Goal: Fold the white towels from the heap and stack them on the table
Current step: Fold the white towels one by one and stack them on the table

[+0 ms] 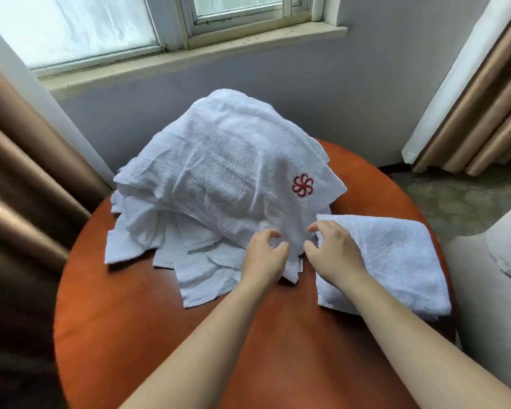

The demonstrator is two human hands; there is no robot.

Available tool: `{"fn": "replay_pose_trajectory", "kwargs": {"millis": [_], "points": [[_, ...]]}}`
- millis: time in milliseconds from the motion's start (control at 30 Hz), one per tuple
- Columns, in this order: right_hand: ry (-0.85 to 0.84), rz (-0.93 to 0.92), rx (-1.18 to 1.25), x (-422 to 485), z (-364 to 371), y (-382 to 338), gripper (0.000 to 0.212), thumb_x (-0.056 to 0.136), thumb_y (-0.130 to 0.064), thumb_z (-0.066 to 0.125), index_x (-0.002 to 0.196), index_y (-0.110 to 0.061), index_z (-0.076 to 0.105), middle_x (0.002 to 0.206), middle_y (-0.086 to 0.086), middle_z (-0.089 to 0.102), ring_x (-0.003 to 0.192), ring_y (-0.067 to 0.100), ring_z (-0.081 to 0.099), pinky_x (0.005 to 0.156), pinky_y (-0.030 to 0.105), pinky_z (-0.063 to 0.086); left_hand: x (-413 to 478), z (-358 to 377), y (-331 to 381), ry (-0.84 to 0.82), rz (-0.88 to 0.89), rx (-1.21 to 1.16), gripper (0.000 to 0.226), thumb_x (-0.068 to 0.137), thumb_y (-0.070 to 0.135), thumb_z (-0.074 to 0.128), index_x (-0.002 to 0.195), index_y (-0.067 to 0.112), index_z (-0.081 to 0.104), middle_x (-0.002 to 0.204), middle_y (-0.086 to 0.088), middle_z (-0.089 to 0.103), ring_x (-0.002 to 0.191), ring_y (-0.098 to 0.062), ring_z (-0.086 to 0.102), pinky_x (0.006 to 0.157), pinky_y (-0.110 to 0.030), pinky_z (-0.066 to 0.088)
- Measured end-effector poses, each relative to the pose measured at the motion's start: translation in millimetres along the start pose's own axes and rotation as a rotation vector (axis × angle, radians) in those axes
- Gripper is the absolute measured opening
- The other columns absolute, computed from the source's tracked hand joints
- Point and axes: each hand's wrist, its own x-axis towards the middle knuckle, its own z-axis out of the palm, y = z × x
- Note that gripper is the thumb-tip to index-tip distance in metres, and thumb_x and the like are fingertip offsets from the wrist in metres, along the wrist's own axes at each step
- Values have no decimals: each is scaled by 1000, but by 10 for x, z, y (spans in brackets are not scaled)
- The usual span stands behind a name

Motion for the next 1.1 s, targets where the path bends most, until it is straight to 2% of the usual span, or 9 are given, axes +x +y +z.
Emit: {"fn": "replay_pose_trajectory", "kwargs": {"millis": [167,267,400,533,633,800,967,1033,1100], "points": [[-163,251,175,368,344,-360,29,87,-33,63,110,-17,55,113,2,60,105,24,57,87,38,48,100,-412,-239,-88,-72,38,33,87,20,56,120,17,59,132,-3,52,117,-16,50,87,-23,35],[-213,302,-40,418,674,-411,36,79,-39,69,101,-18,48,113,5,59,101,26,56,79,35,45,160,-579,-390,-191,-95,47,35,89,20,57,124,16,57,133,-1,49,107,-12,52,80,-20,37],[-310,256,-381,282,1139,-303,68,77,-49,69,129,-16,40,132,7,45,125,28,45,93,38,42,257,-723,-621,-275,-163,-33,46,90,17,58,134,13,47,131,-1,48,96,-6,47,77,-17,39],[-127,168,-465,178,1261,-210,29,91,-28,53,117,-16,50,123,7,55,115,29,51,85,37,41,319,-877,-805,-337,-240,-48,49,92,23,57,138,17,42,137,-3,47,113,-15,49,90,-25,37],[-86,81,-458,185,1138,-241,19,93,-24,50,109,-15,54,111,7,64,103,30,58,73,34,35,368,-937,-853,-319,-274,-134,60,93,20,54,146,16,27,113,-1,55,87,-11,54,71,-21,42],[-149,-61,-194,58,886,-558,18,92,-20,54,109,-15,57,98,11,67,96,34,60,67,30,32,421,-854,-731,-321,-398,-468,63,93,37,58,140,2,36,100,-2,57,78,-12,56,67,-25,46],[-262,-300,68,-244,768,-982,10,80,-18,55,77,-27,54,68,-3,61,65,17,56,62,27,37,299,-822,-511,-226,-431,-879,11,90,12,62,85,5,55,58,-7,56,49,-18,57,49,-24,47],[-302,-229,254,-295,723,-975,14,74,-20,65,74,-32,57,59,-11,54,56,6,52,60,18,38,242,-889,-477,-226,-485,-1051,6,89,7,55,87,1,53,61,-14,56,52,-26,58,53,-30,51],[-128,-13,572,-276,673,-938,7,72,-32,68,71,-27,64,61,-11,59,59,4,54,62,21,42,179,-983,-435,-227,-510,-1175,17,89,8,51,99,-4,58,75,-21,64,68,-32,64,67,-38,55]]}}
